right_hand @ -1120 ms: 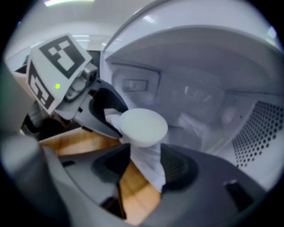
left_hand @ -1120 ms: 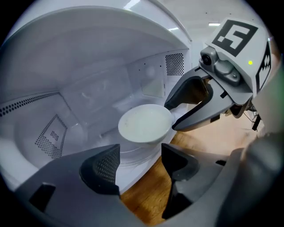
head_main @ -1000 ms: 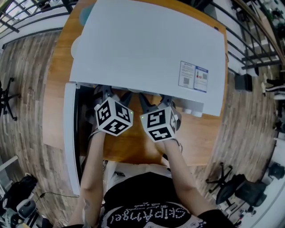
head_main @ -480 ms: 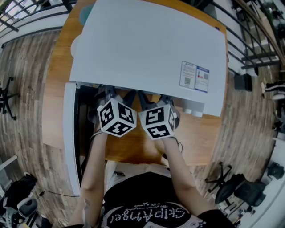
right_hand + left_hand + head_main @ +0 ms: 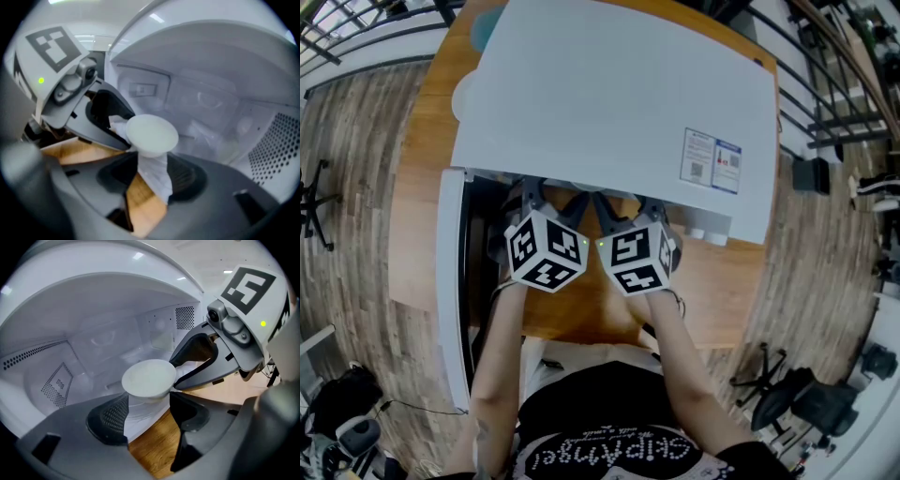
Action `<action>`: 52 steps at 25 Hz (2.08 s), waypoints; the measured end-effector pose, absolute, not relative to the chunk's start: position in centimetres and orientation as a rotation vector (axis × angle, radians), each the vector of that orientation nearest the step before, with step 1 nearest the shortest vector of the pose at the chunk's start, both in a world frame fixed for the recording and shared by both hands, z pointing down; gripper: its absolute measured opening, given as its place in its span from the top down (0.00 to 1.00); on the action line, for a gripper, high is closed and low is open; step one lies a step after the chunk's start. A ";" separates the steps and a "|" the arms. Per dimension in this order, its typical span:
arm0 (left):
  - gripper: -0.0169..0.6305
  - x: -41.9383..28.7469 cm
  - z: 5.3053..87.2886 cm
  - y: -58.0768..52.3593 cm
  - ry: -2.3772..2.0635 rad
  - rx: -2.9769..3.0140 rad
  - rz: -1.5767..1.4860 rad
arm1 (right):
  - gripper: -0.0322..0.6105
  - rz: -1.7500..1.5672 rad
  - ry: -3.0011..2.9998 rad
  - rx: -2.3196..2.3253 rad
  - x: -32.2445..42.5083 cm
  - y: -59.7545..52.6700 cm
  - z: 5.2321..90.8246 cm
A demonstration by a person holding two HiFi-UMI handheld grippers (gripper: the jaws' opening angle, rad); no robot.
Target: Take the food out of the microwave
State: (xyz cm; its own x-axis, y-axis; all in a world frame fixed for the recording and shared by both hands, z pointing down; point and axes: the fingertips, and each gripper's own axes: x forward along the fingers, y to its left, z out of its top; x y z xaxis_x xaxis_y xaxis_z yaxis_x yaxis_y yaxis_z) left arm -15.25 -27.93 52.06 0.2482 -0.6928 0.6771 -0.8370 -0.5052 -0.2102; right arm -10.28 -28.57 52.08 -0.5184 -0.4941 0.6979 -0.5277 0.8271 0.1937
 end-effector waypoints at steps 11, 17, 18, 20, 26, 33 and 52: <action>0.51 -14.9 50.0 -27.1 -1.491 2.350 1.065 | 0.62 0.007 -2.233 0.794 -10.0 -27.7 50.0; 0.51 -14.4 49.0 -25.6 -1.501 2.376 1.032 | 0.62 -0.012 -2.243 0.824 -9.6 -26.2 48.9; 0.51 -14.3 48.9 -25.3 -1.498 2.381 1.029 | 0.62 -0.014 -2.242 0.831 -9.4 -25.9 48.8; 0.51 -14.0 48.7 -24.7 -1.493 2.392 1.023 | 0.63 -0.015 -2.239 0.845 -9.2 -25.2 48.6; 0.51 -13.2 47.7 -22.8 -1.488 2.423 1.026 | 0.63 -0.007 -2.254 0.880 -8.4 -23.1 47.6; 0.51 -11.7 46.1 -20.1 -1.548 2.429 1.024 | 0.63 -0.039 -2.287 0.886 -6.9 -20.6 46.2; 0.51 -5.5 49.6 -8.9 -1.612 2.324 1.038 | 0.63 -0.014 -2.291 0.735 -0.8 -9.8 50.0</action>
